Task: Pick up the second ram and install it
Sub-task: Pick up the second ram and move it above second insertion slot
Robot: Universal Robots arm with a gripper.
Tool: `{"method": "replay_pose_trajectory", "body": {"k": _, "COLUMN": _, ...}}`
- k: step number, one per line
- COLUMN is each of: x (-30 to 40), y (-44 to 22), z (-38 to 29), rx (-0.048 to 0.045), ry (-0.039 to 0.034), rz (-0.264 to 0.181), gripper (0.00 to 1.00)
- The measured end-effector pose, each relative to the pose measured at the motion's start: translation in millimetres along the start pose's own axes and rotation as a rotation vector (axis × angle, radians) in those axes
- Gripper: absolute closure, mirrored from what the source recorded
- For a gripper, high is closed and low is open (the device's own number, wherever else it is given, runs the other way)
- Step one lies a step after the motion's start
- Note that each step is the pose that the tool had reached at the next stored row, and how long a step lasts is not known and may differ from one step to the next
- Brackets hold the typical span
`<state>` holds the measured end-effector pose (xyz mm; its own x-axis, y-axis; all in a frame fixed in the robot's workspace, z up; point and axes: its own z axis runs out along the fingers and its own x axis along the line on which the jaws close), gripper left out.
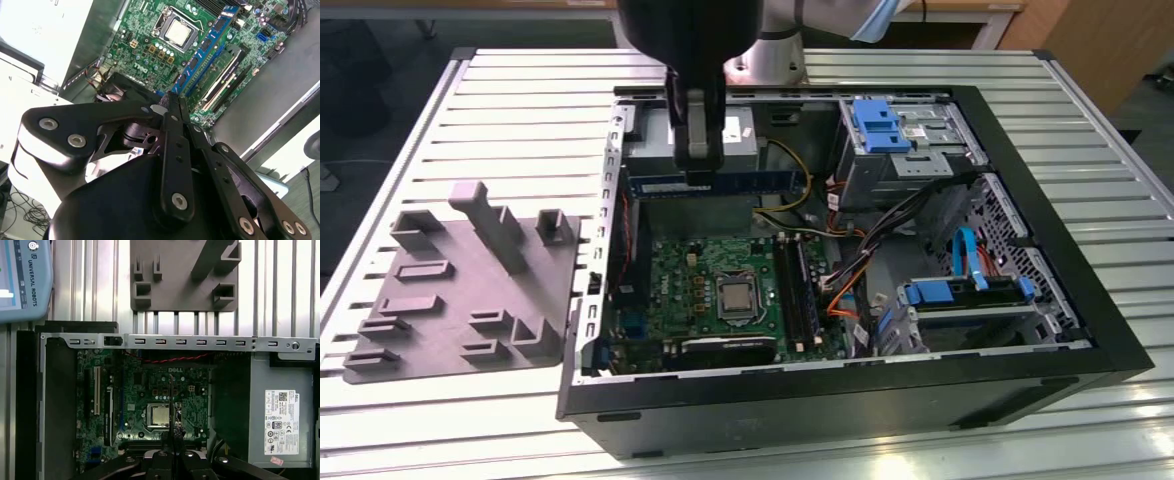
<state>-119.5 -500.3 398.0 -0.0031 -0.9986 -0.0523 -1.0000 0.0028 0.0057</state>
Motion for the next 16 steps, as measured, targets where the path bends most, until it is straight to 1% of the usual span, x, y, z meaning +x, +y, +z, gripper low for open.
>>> {"method": "replay_pose_trajectory", "body": {"k": 16, "x": 0.2, "y": -2.5, "z": 4.4, "rx": 0.0, "ry": 0.0, "rz": 0.0, "gripper": 0.88}}
